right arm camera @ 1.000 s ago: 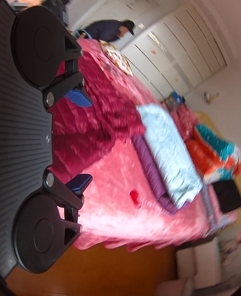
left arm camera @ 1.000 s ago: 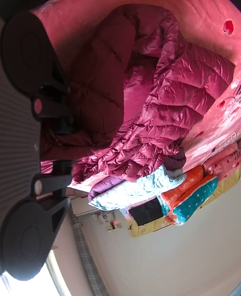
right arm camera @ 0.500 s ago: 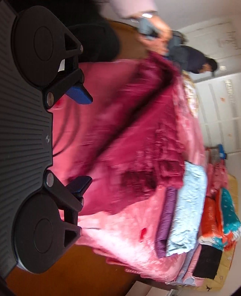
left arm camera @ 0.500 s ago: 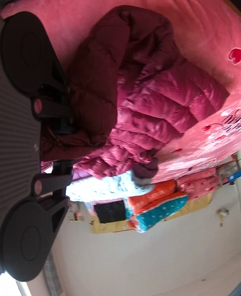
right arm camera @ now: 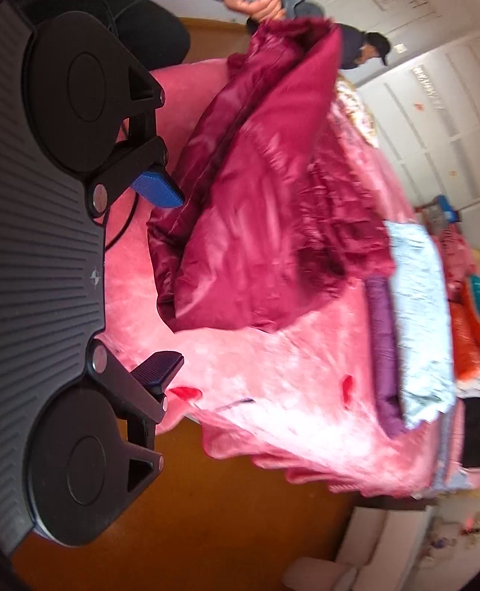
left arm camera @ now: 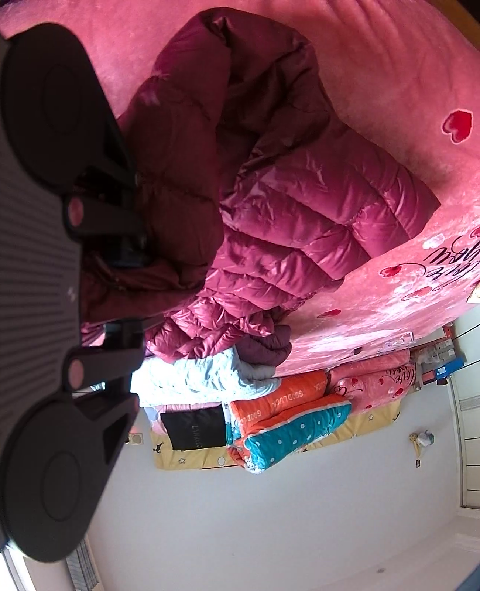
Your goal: Fold large clothes
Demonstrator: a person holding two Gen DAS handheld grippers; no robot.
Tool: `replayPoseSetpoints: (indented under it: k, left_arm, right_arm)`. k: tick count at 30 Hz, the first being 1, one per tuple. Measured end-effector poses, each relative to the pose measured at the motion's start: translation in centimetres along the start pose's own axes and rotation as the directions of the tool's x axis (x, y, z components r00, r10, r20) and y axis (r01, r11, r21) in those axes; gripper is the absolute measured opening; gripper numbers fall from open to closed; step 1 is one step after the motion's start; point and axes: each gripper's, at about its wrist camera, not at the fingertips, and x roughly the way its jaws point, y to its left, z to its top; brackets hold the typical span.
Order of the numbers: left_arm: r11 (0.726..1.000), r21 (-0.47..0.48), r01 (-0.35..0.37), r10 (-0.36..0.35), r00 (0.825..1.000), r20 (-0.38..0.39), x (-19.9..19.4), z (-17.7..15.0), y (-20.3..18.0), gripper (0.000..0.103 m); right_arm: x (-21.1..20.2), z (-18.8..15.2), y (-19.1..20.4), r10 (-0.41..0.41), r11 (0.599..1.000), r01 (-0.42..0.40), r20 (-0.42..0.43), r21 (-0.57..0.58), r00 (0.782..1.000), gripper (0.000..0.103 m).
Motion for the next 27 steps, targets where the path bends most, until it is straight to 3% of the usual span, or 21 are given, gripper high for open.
replayPoseSetpoints:
  k: [4,6,10,12,14,18,23,27]
  left_arm:
    - [1.000,-0.008,0.002,-0.002,1.000,-0.001,-0.1,0.2,0.4,0.019]
    - [1.000,-0.007,0.004,-0.004,1.000,-0.005,-0.1,0.2,0.5,0.019]
    - [1.000,-0.014,0.012,-0.012,1.000,-0.020,0.0,0.2,0.6,0.019]
    - [1.000,-0.009,0.013,-0.013,1.000,-0.029,-0.2,0.2,0.5,0.019]
    - [1.000,0.001,0.018,-0.018,0.999,-0.035,-0.5,0.2,0.3,0.019]
    - [0.999,0.012,0.032,-0.031,0.999,-0.035,-1.3,0.6,0.1,0.019]
    - [0.998,0.029,0.063,-0.063,0.998,-0.019,-2.3,1.7,-0.7,0.019]
    - [0.997,-0.031,0.072,-0.072,0.997,0.017,-2.9,3.1,-0.6,0.019]
  right_arm:
    - [0.6,0.6,-0.6,0.021,0.997,-0.026,0.065,0.070,0.998,0.103]
    - [1.5,1.2,-0.5,-0.012,0.995,0.003,0.083,0.102,0.996,0.100]
    - [2.8,1.6,-0.6,-0.040,0.994,0.032,0.068,0.109,0.997,0.039]
    - [2.6,1.7,-0.7,-0.037,0.993,0.024,0.115,0.114,0.993,0.033]
    - [1.7,2.1,-0.9,-0.027,0.990,0.003,0.170,0.141,0.985,0.020]
    - [-0.3,3.6,-1.3,0.019,0.974,-0.084,0.290,0.212,0.957,0.010]
    - [-1.4,7.8,-0.1,0.088,0.958,-0.189,0.405,0.216,0.910,0.009]
    - [-0.3,12.1,1.4,0.156,0.940,-0.274,0.459,0.204,0.875,0.009]
